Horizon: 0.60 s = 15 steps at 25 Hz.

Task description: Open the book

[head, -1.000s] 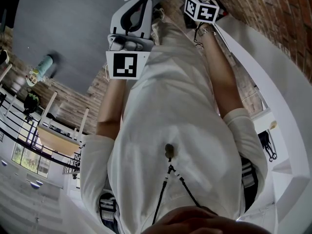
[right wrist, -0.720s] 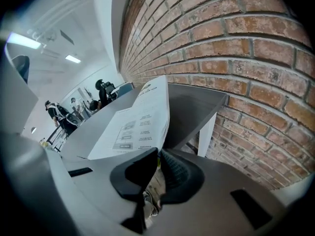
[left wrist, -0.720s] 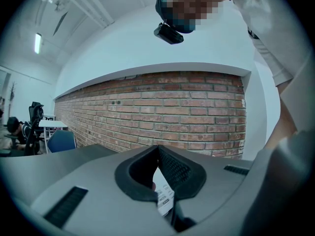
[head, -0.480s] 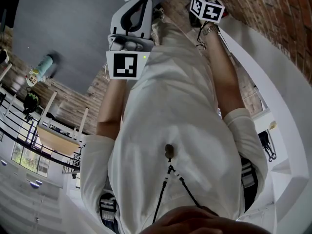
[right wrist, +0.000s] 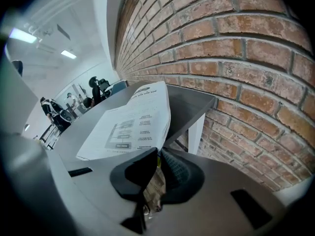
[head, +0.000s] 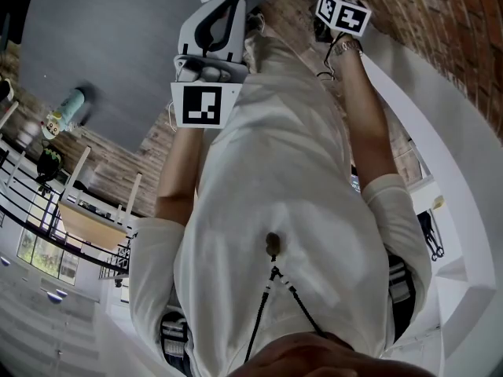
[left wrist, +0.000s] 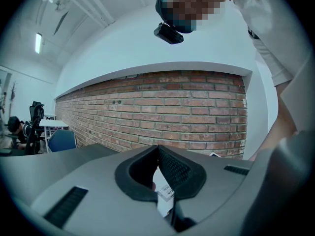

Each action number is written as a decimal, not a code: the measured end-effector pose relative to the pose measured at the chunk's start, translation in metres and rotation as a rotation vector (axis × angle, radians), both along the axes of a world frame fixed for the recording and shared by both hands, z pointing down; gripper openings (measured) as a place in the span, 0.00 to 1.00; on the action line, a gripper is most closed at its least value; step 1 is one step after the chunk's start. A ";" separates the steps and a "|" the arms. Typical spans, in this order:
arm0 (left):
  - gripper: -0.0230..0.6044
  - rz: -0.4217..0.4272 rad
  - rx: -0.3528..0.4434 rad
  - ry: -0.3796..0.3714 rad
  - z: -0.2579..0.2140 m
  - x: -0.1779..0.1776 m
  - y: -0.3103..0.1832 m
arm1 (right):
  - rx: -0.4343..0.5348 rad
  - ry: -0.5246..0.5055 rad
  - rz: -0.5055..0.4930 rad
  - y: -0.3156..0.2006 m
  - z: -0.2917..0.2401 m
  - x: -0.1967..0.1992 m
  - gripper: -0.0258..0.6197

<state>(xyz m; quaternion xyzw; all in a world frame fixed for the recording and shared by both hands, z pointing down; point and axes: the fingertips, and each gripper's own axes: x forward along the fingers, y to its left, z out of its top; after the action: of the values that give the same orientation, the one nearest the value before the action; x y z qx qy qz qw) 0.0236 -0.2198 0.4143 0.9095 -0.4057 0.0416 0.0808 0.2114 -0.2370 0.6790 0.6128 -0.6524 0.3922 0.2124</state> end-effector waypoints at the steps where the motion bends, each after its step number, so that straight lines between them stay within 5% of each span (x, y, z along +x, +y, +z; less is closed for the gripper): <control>1: 0.07 0.000 0.000 0.000 0.000 0.000 0.000 | -0.001 0.004 0.002 0.000 0.000 0.003 0.11; 15: 0.07 -0.007 -0.007 -0.010 0.004 -0.001 -0.001 | -0.031 0.042 0.012 -0.003 0.012 0.026 0.11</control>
<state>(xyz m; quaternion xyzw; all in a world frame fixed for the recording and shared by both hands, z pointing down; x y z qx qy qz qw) 0.0223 -0.2208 0.4183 0.9076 -0.4091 0.0472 0.0820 0.2371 -0.2403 0.6912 0.6215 -0.6379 0.3905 0.2332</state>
